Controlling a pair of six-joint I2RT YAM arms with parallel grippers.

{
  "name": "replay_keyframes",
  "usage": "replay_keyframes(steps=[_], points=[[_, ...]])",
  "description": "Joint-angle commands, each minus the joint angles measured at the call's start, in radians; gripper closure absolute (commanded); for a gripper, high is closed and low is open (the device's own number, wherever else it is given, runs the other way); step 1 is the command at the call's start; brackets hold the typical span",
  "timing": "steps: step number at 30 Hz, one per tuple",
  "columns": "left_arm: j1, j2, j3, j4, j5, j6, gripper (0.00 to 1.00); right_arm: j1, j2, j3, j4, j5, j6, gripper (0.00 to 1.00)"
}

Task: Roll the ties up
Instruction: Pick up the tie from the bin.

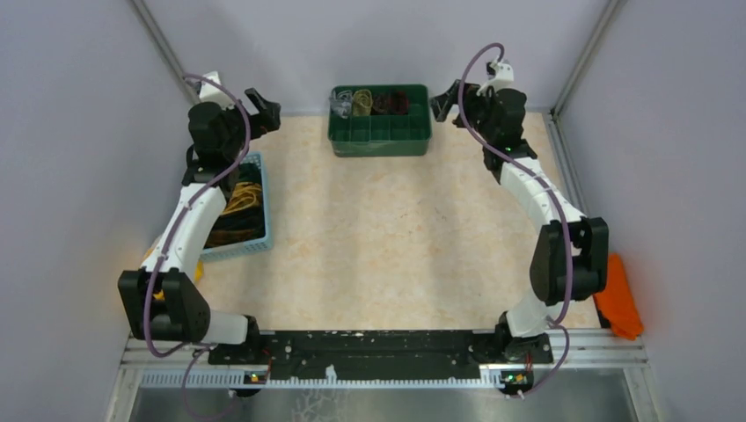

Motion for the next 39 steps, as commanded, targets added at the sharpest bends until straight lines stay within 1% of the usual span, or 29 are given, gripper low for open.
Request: replay_keyframes(steps=[1, 2, 3, 5, 6, 7, 9, 11, 12, 13, 15, 17, 19, 20, 23, 25, 28, 32, 33, 39], points=[[-0.004, 0.058, 0.081, -0.115, -0.126, 0.014, 0.03, -0.003, 0.05, 0.054, -0.034, -0.016, -0.017, 0.01], [-0.003, 0.072, 0.102, -0.166, -0.162, -0.001, 0.03, -0.008, 0.051, 0.039, -0.018, -0.022, -0.026, 0.01], [-0.002, 0.089, 0.118, -0.196, -0.182, -0.018, 0.07, -0.015, 0.054, 0.014, 0.013, -0.046, -0.03, 0.01], [-0.002, 0.129, 0.146, -0.232, -0.182, -0.05, 0.11, -0.044, 0.069, -0.021, 0.076, -0.116, -0.009, 0.01], [-0.002, 0.153, 0.161, -0.252, -0.172, -0.072, 0.12, -0.064, 0.092, -0.012, 0.087, -0.168, 0.016, 0.02], [-0.002, 0.186, 0.179, -0.275, -0.158, -0.09, 0.14, -0.078, 0.123, 0.02, 0.051, -0.196, 0.044, 0.03], [-0.002, 0.248, 0.208, -0.316, -0.146, -0.118, 0.15, -0.088, 0.205, 0.14, -0.101, -0.208, 0.039, 0.04], [0.001, 0.299, 0.228, -0.34, -0.168, -0.139, 0.16, -0.088, 0.245, 0.218, -0.214, -0.175, 0.003, 0.03], [0.002, 0.319, 0.234, -0.339, -0.185, -0.144, 0.17, -0.088, 0.25, 0.231, -0.237, -0.148, -0.019, 0.03], [0.004, 0.335, 0.236, -0.329, -0.197, -0.145, 0.19, -0.088, 0.25, 0.231, -0.239, -0.109, -0.038, 0.05], [0.009, 0.375, 0.253, -0.322, -0.217, -0.152, 0.22, -0.085, 0.245, 0.221, -0.221, -0.024, -0.068, 0.12], [0.025, 0.412, 0.277, -0.322, -0.197, -0.16, 0.23, -0.069, 0.253, 0.249, -0.25, 0.069, -0.144, 0.16], [0.036, 0.447, 0.303, -0.335, -0.219, -0.159, 0.23, -0.053, 0.267, 0.29, -0.31, 0.174, -0.221, 0.21], [0.045, 0.464, 0.32, -0.349, -0.234, -0.157, 0.23, -0.053, 0.278, 0.305, -0.322, 0.19, -0.229, 0.23], [0.057, 0.502, 0.353, -0.384, -0.263, -0.17, 0.25, -0.056, 0.324, 0.366, -0.355, 0.204, -0.226, 0.22], [0.085, 0.513, 0.364, -0.403, -0.294, -0.186, 0.26, -0.057, 0.363, 0.405, -0.363, 0.191, -0.215, 0.2], [0.088, 0.517, 0.37, -0.426, -0.35, -0.183, 0.27, -0.059, 0.441, 0.475, -0.391, 0.155, -0.201, 0.2], [0.098, 0.518, 0.36, -0.461, -0.414, -0.168, 0.29, -0.059, 0.508, 0.543, -0.422, 0.125, -0.188, 0.22], [0.101, 0.518, 0.357, -0.475, -0.426, -0.171, 0.31, -0.059, 0.518, 0.549, -0.423, 0.12, -0.183, 0.23], [0.105, 0.506, 0.327, -0.497, -0.423, -0.147, 0.4, -0.059, 0.548, 0.558, -0.43, 0.073, -0.162, 0.29]])
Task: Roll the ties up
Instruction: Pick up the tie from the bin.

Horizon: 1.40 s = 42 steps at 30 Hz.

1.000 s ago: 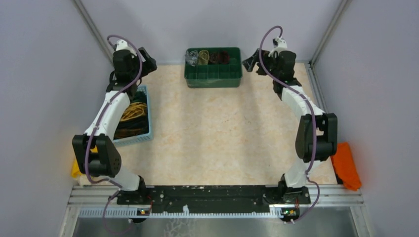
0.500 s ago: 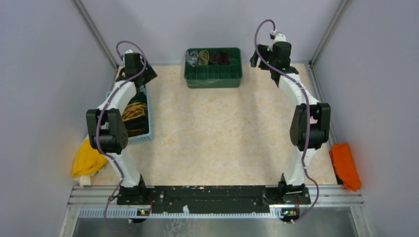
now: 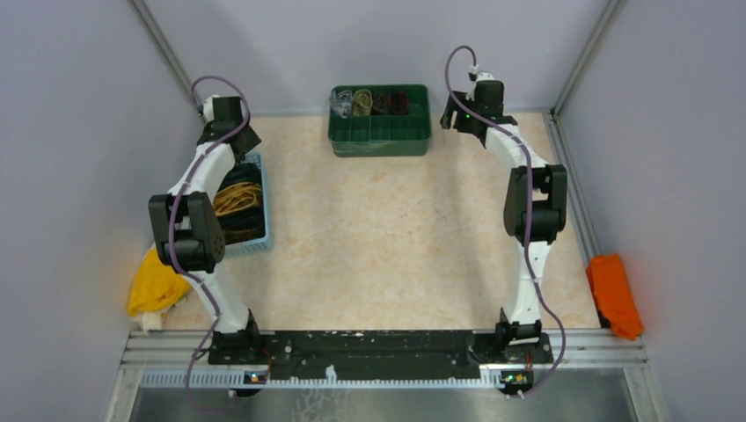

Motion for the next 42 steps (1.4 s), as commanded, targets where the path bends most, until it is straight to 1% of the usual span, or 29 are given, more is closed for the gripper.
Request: replay_keyframes(steps=[1, 4, 8, 13, 22, 27, 30, 31, 34, 36, 38, 42], points=[[0.006, 0.004, -0.019, -0.046, -0.028, 0.018, 0.4, -0.002, 0.0, 0.057, 0.002, -0.047, 0.018, 0.29], [0.006, 0.016, -0.034, -0.057, -0.036, 0.017, 0.41, -0.002, -0.003, 0.054, 0.002, -0.055, 0.021, 0.3], [0.006, 0.05, -0.03, -0.12, -0.04, 0.009, 0.4, -0.002, -0.005, 0.052, -0.001, -0.049, 0.019, 0.3], [0.006, 0.082, -0.029, -0.139, -0.001, 0.043, 0.39, -0.002, 0.003, 0.055, 0.003, -0.056, 0.025, 0.3], [0.016, 0.158, 0.002, -0.149, 0.025, 0.083, 0.38, -0.003, 0.015, 0.058, 0.019, -0.084, 0.046, 0.33], [0.035, 0.209, 0.015, -0.132, 0.069, 0.097, 0.4, -0.002, 0.018, 0.057, 0.032, -0.105, 0.061, 0.35], [0.042, 0.235, 0.023, -0.119, 0.092, 0.105, 0.46, -0.002, 0.017, 0.054, 0.043, -0.121, 0.07, 0.37], [0.045, 0.241, 0.026, -0.118, 0.098, 0.107, 0.48, -0.002, 0.017, 0.052, 0.048, -0.129, 0.072, 0.4], [0.049, 0.263, 0.043, -0.117, 0.114, 0.117, 0.63, -0.002, 0.017, 0.048, 0.059, -0.147, 0.081, 0.43], [0.053, 0.282, 0.054, -0.115, 0.122, 0.122, 0.78, -0.002, 0.015, 0.043, 0.067, -0.154, 0.086, 0.44], [0.059, 0.306, 0.067, -0.119, 0.15, 0.121, 1.0, -0.002, 0.014, 0.039, 0.071, -0.157, 0.087, 0.45], [0.065, 0.329, 0.096, -0.155, 0.2, 0.107, 1.0, -0.001, 0.007, 0.037, 0.087, -0.166, 0.098, 0.48]])
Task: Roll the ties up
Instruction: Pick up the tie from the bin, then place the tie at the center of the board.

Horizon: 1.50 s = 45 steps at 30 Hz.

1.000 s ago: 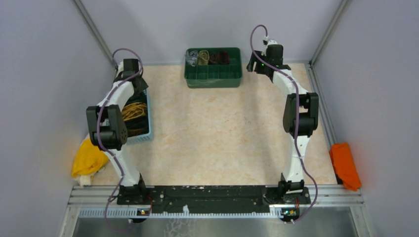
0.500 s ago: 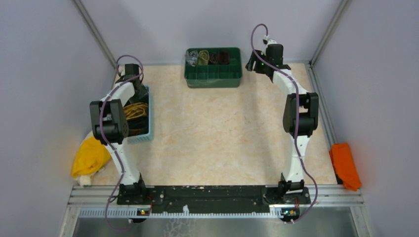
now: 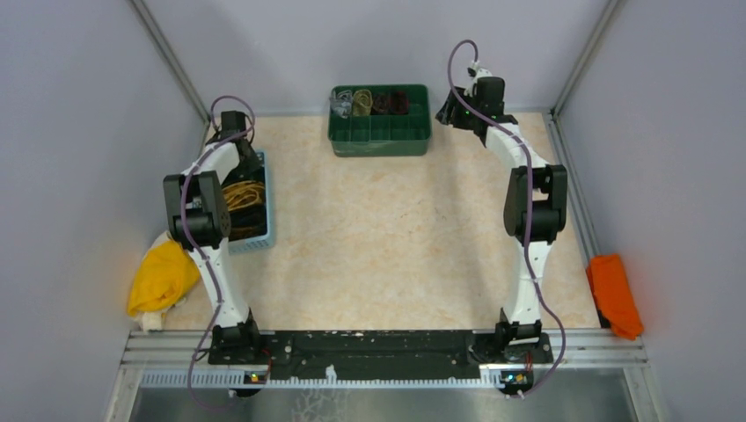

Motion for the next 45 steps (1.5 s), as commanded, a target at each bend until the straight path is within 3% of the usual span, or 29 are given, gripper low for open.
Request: replay_keyframes(steps=[1, 5, 9, 22, 29, 38, 45], points=[[0.013, 0.063, 0.017, -0.047, 0.083, -0.013, 1.0, -0.001, -0.002, 0.019, 0.072, -0.035, 0.028, 0.49], [0.012, -0.04, -0.022, 0.011, 0.089, -0.039, 1.0, 0.01, -0.014, 0.003, 0.109, -0.07, 0.056, 0.57], [0.007, -0.169, -0.05, 0.06, 0.156, -0.08, 1.0, 0.029, -0.033, -0.003, 0.105, -0.069, 0.05, 0.73], [-0.141, -0.551, -0.196, 0.184, 0.223, -0.075, 1.0, 0.044, -0.249, -0.214, 0.188, -0.05, 0.04, 0.74], [-0.405, -0.705, -0.223, 0.176, 0.153, -0.067, 1.0, 0.046, -0.46, -0.361, 0.164, -0.01, 0.015, 0.74], [-0.62, -0.715, -0.422, 0.119, 0.028, -0.156, 1.0, 0.049, -0.809, -0.607, 0.077, 0.06, 0.032, 0.74], [-0.74, -0.607, -0.631, 0.356, -0.068, -0.214, 1.0, 0.049, -0.951, -0.692, 0.03, 0.07, 0.054, 0.75]])
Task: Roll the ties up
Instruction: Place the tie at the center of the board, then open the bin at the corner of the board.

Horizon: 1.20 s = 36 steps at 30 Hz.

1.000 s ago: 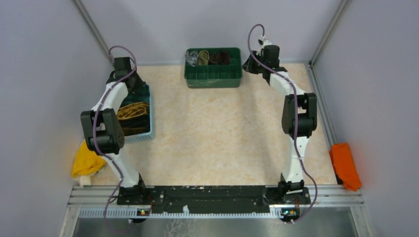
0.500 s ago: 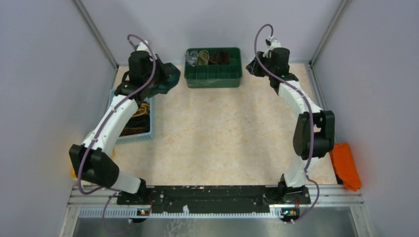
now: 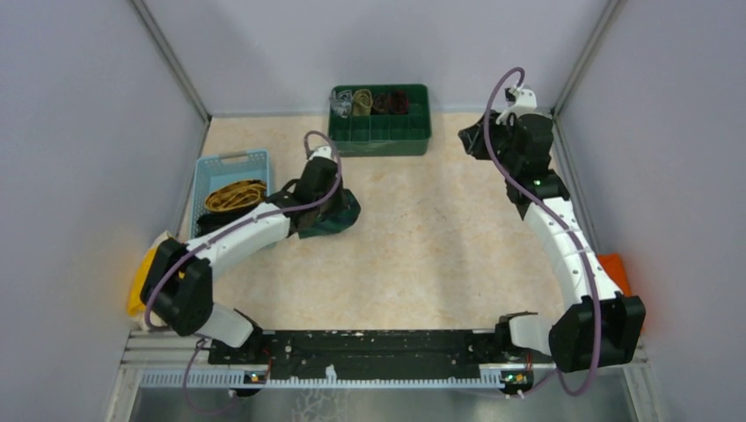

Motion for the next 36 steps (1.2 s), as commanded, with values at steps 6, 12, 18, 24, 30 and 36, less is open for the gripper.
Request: replay_keyframes(steps=[6, 12, 18, 24, 30, 36], points=[[-0.088, 0.206, -0.016, 0.182, -0.054, -0.06, 1.0, 0.008, -0.065, -0.036, -0.049, -0.004, 0.006, 0.73], [-0.094, 0.187, -0.054, 0.149, -0.097, -0.064, 0.75, 0.008, -0.082, -0.059, -0.02, -0.025, 0.001, 0.5], [-0.094, 0.057, -0.003, 0.065, -0.185, -0.012, 0.4, 0.008, -0.072, -0.066, -0.004, -0.066, -0.008, 0.41], [-0.094, -0.088, 0.062, -0.471, -0.355, -0.308, 1.0, 0.009, -0.075, -0.075, 0.016, -0.119, 0.017, 0.43], [-0.094, -0.329, -0.172, -0.656, -0.389, -0.647, 1.0, 0.02, -0.051, -0.083, 0.049, -0.17, 0.056, 0.58], [-0.086, -0.346, -0.195, -0.68, -0.489, -0.765, 1.0, 0.047, -0.015, -0.087, 0.059, -0.213, 0.083, 0.65]])
